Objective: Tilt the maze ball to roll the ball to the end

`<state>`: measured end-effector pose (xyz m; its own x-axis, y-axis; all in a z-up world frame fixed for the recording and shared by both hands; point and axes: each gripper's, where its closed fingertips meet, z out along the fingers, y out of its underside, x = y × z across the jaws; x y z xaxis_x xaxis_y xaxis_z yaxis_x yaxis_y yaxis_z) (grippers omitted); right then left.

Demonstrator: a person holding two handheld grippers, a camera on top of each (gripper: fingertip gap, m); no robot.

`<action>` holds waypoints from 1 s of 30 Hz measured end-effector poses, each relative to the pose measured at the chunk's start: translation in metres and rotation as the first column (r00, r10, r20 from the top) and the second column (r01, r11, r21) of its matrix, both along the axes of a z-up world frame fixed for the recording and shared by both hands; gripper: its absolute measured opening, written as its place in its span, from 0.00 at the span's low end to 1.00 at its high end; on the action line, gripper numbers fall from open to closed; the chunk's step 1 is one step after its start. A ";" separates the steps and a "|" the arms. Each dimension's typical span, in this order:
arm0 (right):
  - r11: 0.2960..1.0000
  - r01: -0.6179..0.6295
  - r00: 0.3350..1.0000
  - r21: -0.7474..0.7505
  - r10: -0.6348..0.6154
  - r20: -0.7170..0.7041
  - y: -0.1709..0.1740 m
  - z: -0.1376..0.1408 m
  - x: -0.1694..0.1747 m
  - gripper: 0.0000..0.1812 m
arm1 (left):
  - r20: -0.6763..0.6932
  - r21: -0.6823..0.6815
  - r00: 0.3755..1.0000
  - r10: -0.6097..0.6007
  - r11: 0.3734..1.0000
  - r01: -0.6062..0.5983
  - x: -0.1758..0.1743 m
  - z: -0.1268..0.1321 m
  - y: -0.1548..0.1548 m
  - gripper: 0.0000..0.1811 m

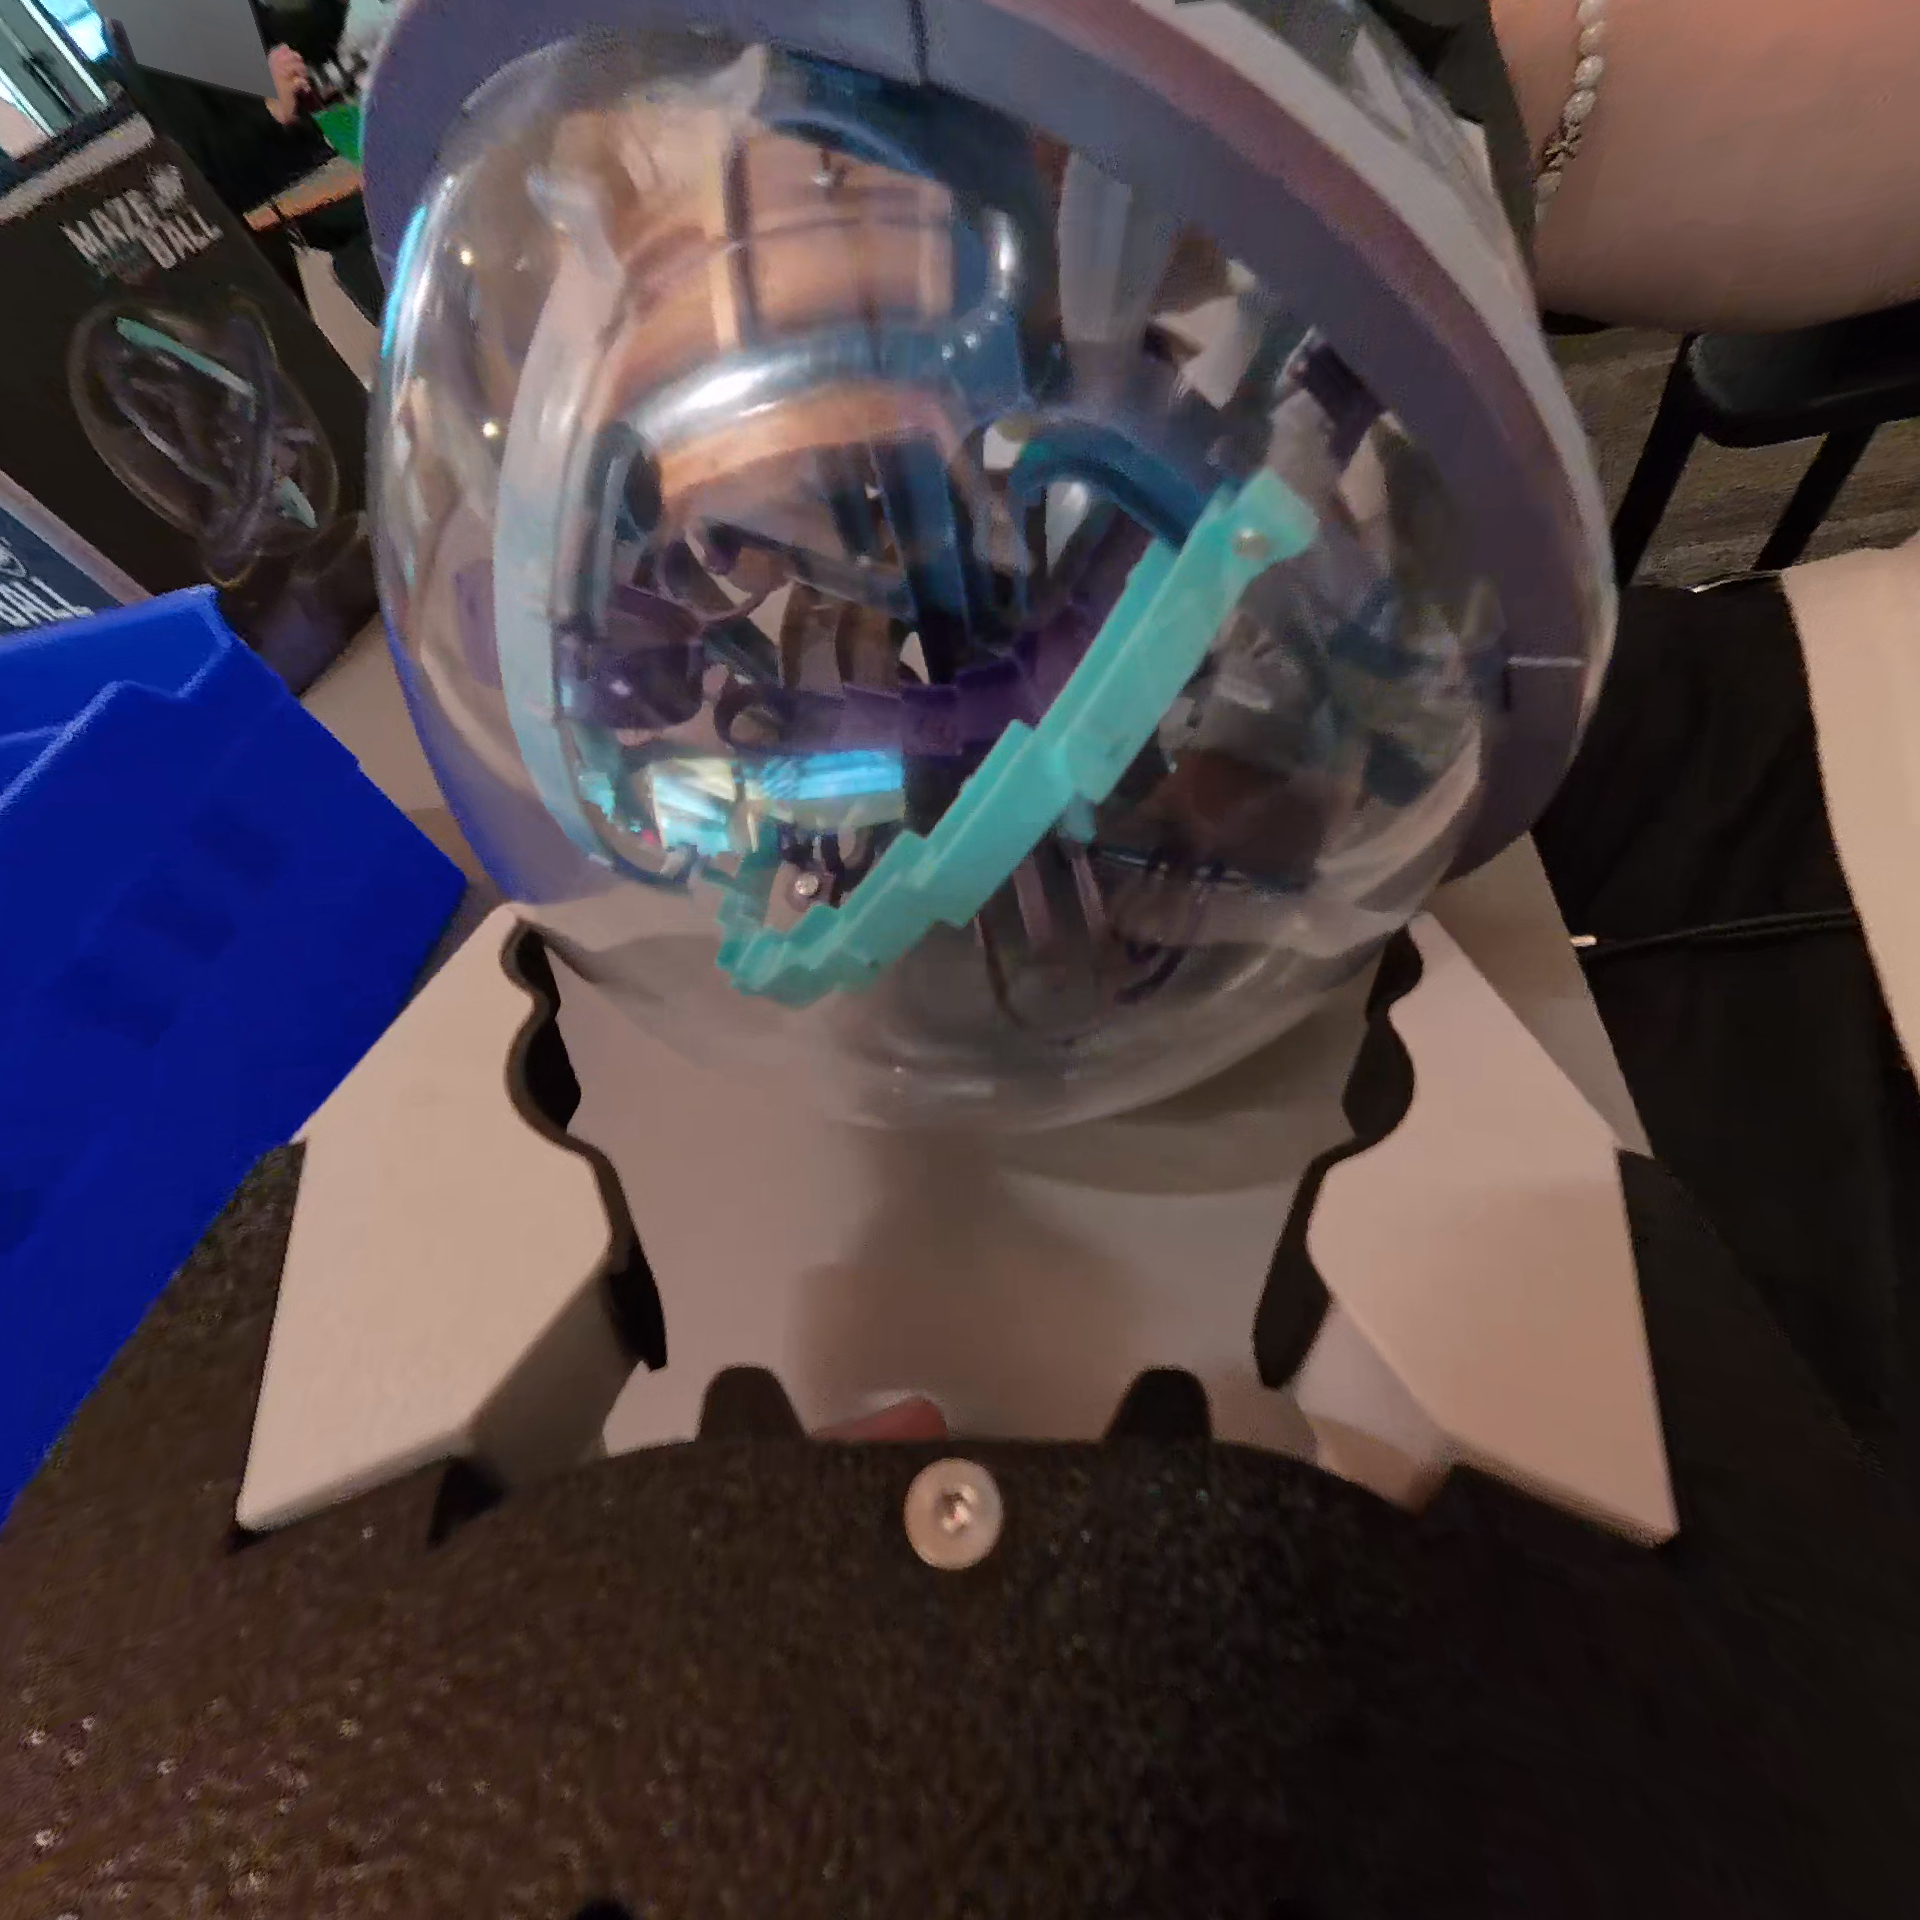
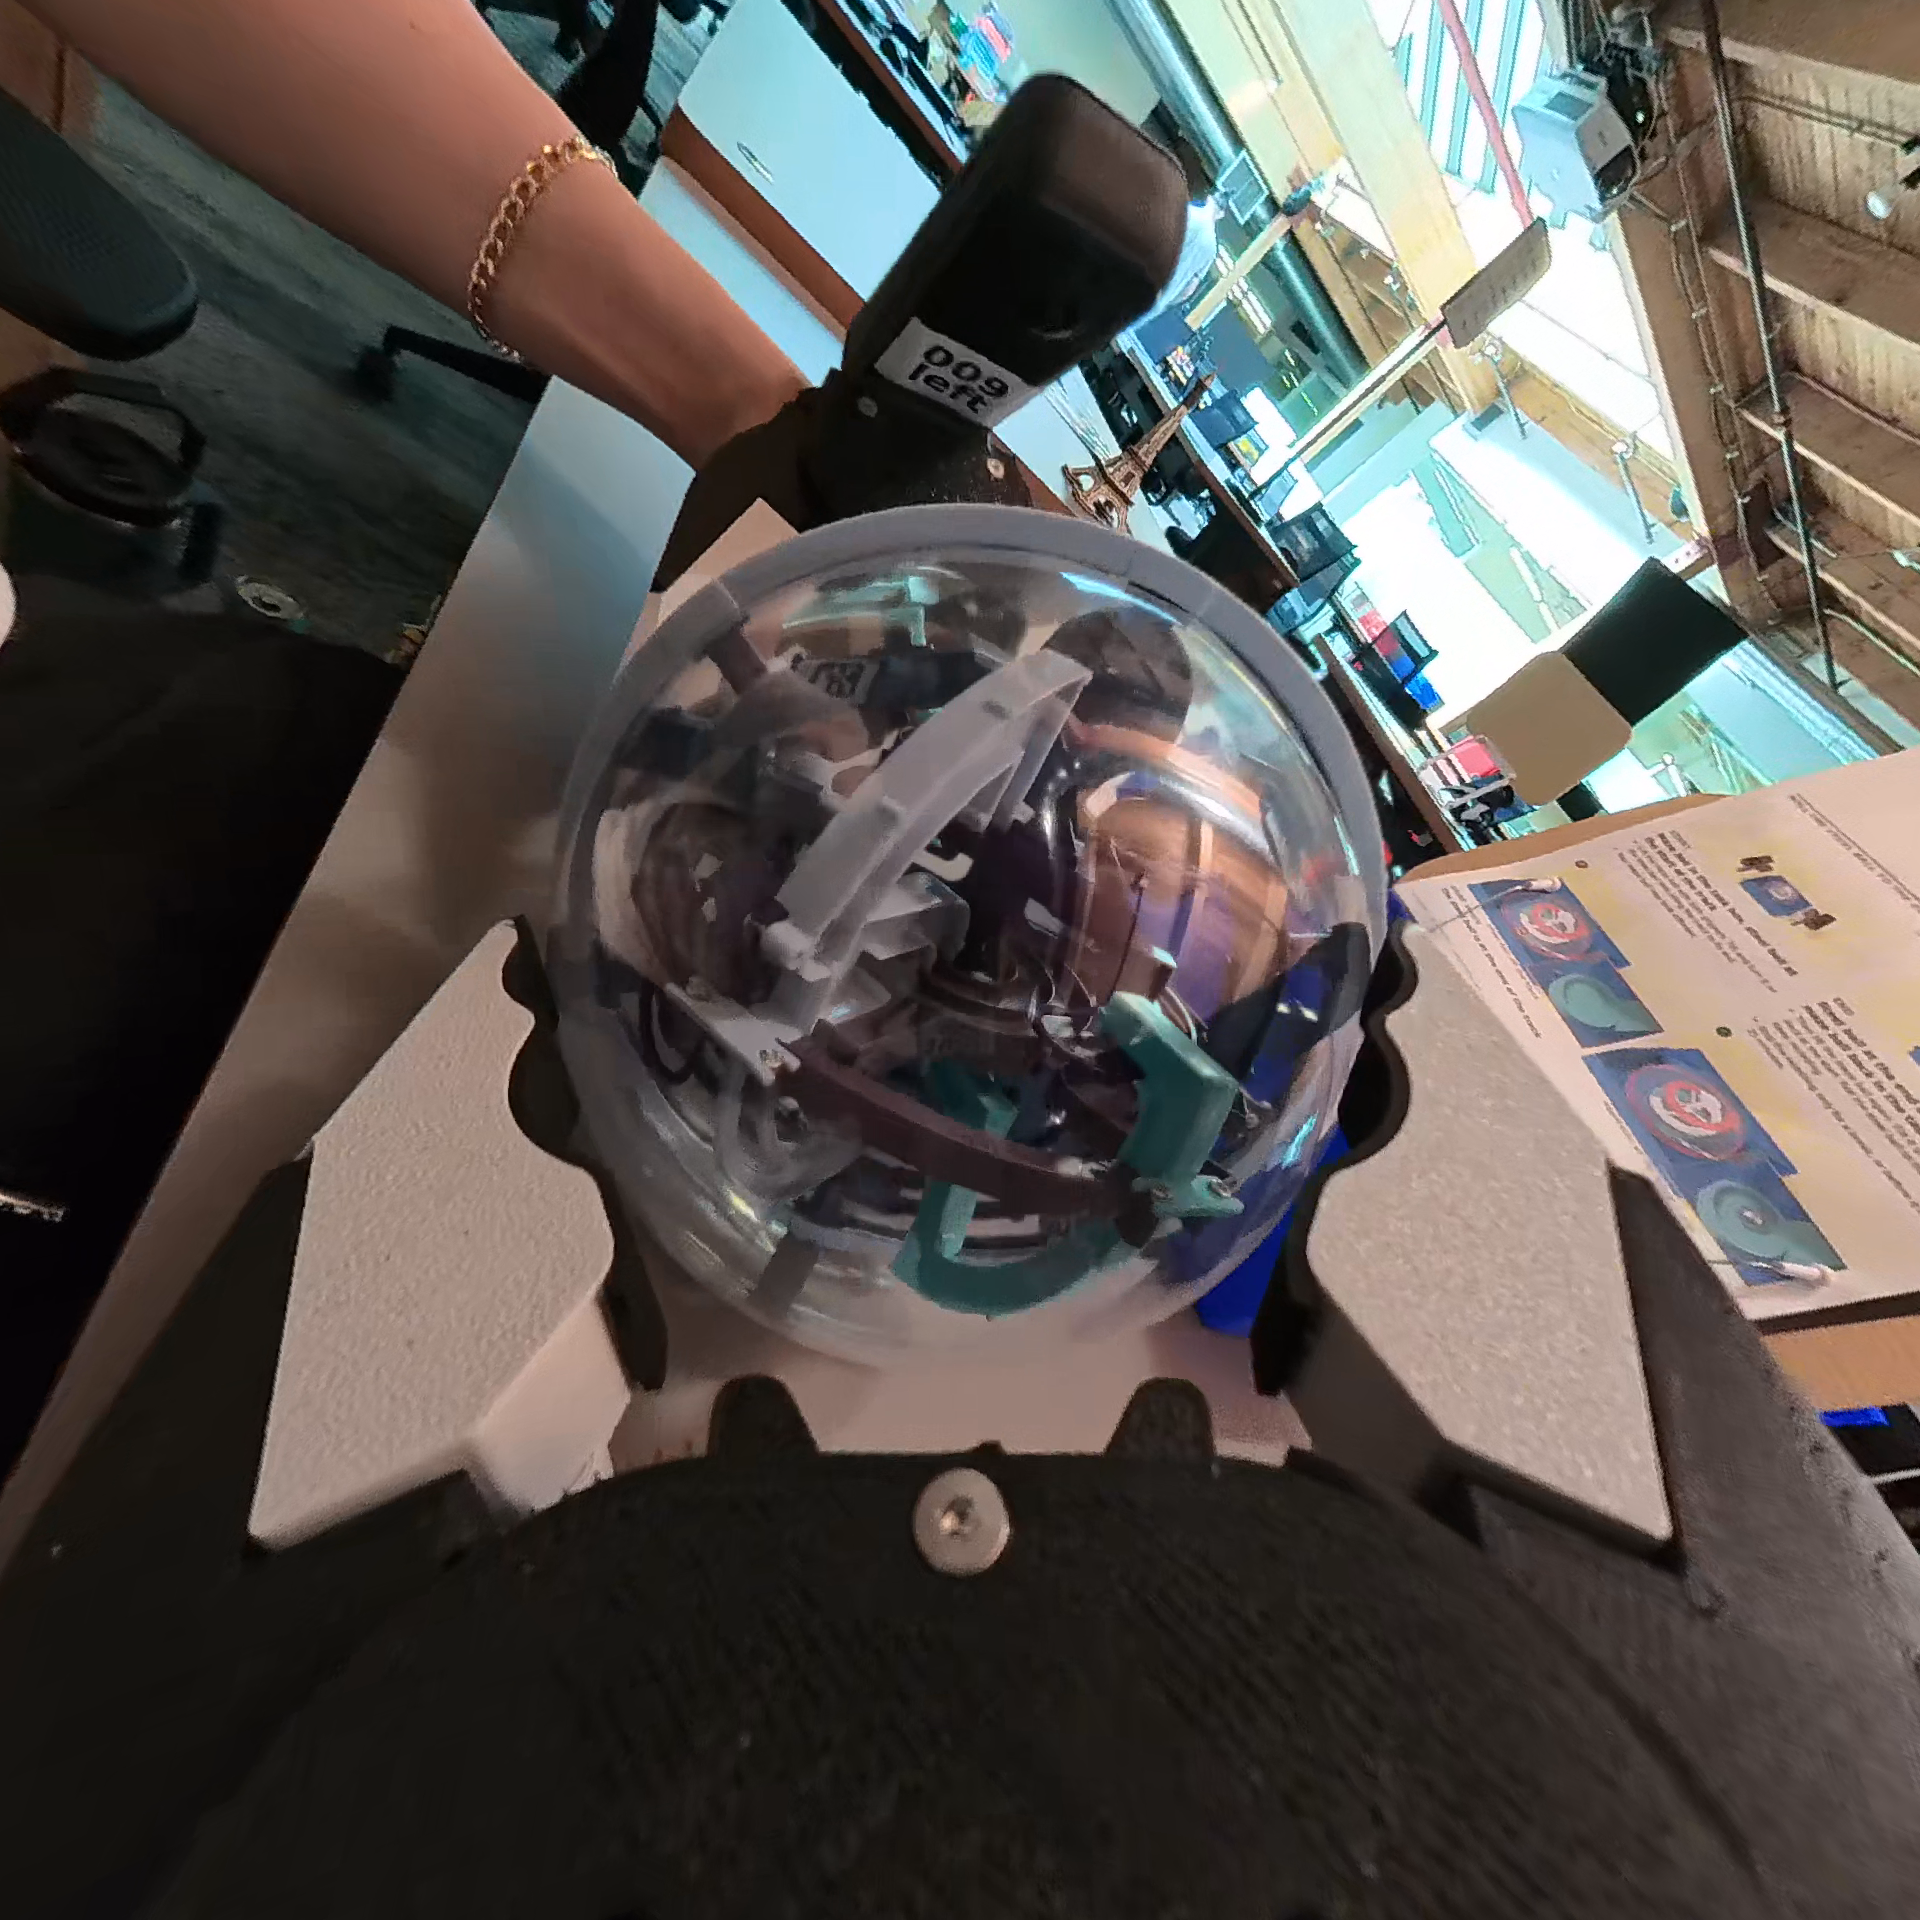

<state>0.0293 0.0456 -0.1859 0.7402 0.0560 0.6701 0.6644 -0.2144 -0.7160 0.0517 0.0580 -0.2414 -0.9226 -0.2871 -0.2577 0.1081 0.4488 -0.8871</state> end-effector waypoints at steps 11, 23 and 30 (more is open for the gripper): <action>0.998 -0.027 0.995 0.063 0.032 -0.091 0.009 0.005 0.004 0.77 | -0.015 0.017 0.997 0.074 0.997 -0.074 0.006 -0.001 0.012 0.82; 0.995 -0.013 0.995 0.100 0.022 -0.096 0.005 0.005 0.004 0.76 | 0.040 0.054 0.996 0.073 0.996 -0.075 0.002 0.010 0.017 0.77; 0.992 -0.013 0.990 0.127 0.030 -0.135 0.004 0.007 0.008 0.76 | 0.055 0.203 0.998 -0.002 0.979 -0.009 -0.009 0.031 0.037 0.77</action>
<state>0.0375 0.0499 -0.1794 0.8244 -0.0051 0.5660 0.5625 -0.1039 -0.8202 0.0427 0.0947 -0.2109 -0.9045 -0.2268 -0.3612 0.1523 0.6194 -0.7702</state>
